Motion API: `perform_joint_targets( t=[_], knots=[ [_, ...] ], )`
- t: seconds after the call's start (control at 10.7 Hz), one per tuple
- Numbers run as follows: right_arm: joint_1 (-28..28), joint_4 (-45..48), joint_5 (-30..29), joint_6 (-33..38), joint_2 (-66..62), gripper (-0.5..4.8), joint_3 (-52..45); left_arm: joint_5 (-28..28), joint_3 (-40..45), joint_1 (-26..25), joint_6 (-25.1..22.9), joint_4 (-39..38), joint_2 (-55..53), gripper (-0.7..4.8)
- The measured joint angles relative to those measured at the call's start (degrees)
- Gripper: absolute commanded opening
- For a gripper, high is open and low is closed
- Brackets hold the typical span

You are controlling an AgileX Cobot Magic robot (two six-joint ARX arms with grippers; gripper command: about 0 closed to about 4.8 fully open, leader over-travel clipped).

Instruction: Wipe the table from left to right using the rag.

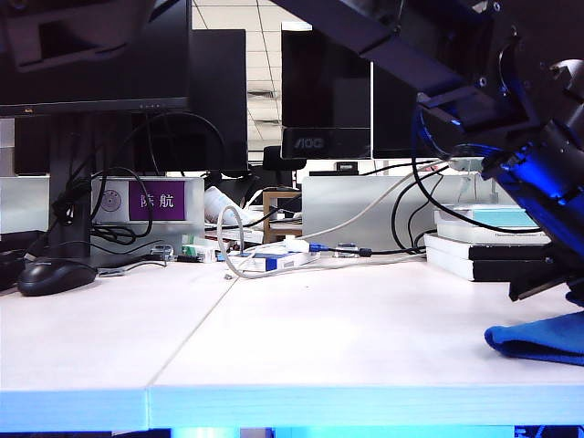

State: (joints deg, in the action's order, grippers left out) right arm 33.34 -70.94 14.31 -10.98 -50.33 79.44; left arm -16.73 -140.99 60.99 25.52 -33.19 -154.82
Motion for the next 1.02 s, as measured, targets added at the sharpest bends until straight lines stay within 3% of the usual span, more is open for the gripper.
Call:
perform_joint_targets(
  t=[0.56,1.02],
  knots=[
    [0.0,0.2,0.0,0.0,0.9,-0.01,0.0,2.6,-0.7,-0.4,0.0,-7.4,1.0,-0.05],
    [0.0,0.3,0.0,0.0,1.0,-0.01,0.0,-4.3,-0.3,-0.8,4.9,1.1,-0.8,-0.06]
  ],
)
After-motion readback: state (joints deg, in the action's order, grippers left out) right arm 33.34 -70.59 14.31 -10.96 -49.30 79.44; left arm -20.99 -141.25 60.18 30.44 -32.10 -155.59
